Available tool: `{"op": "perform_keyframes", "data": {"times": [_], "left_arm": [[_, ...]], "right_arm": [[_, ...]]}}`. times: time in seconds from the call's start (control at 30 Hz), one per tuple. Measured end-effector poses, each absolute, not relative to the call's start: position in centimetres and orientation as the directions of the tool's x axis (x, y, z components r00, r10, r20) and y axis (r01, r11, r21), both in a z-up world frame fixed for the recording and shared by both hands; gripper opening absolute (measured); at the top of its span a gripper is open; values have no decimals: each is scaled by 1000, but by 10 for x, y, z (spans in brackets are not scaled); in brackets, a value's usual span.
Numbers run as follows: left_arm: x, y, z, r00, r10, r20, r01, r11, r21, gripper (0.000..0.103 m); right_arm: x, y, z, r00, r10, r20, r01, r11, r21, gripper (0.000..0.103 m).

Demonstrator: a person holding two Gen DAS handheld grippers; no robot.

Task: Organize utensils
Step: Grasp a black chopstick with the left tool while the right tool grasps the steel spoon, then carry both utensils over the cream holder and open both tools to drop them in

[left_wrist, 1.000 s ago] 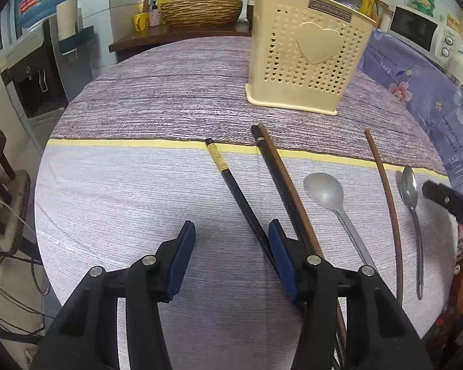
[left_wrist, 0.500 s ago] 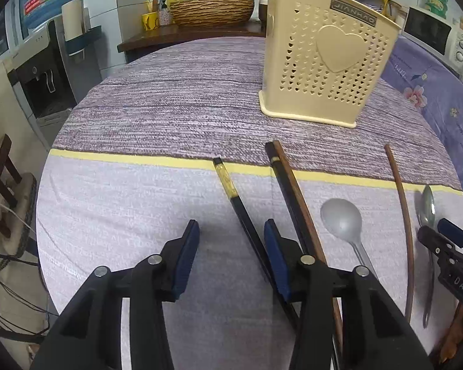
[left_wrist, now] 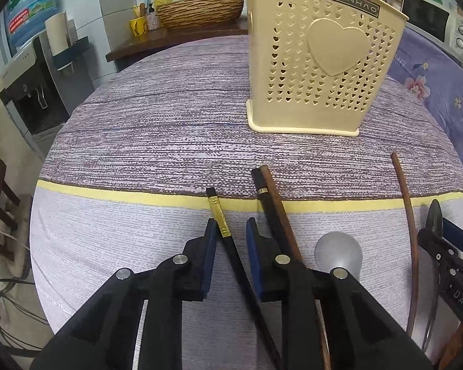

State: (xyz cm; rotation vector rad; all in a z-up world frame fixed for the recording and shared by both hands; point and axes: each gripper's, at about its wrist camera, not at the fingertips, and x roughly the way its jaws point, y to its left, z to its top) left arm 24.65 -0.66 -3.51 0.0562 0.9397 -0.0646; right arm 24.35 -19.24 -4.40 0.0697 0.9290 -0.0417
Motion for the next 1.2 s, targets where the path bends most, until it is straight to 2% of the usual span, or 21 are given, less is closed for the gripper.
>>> {"op": "perform_keyframes", "data": {"times": [0.1,0.2,0.43,0.6,0.77,1.03,1.2], "left_arm": [[246,-8,-35,586,-24,-810,73,997,24,20],[248,-9,-34,586,-23,-810,71,997,23,11],[254,-11,-33,582,-39,-813,67,998,0,9],[256,-8,-21,600,-65,-797,71,997,-27,9],[253,4,17,666,-106,-739,72,994,-77,8],[237,25,85,784,-128,-607,71,991,-117,8],[232,32,107,821,-126,-557,77,991,-110,8]], "right_arm": [[245,-192,-44,600,-17,-800,66,997,28,38],[246,-192,-45,605,-10,-796,61,998,34,38],[249,-198,-41,622,39,-782,35,996,77,38],[248,-207,-22,666,90,-740,8,992,128,38],[244,-222,9,711,145,-689,-18,982,188,38],[231,-234,56,774,138,-618,-48,986,160,37],[226,-234,71,796,135,-590,-59,988,146,37]]}}
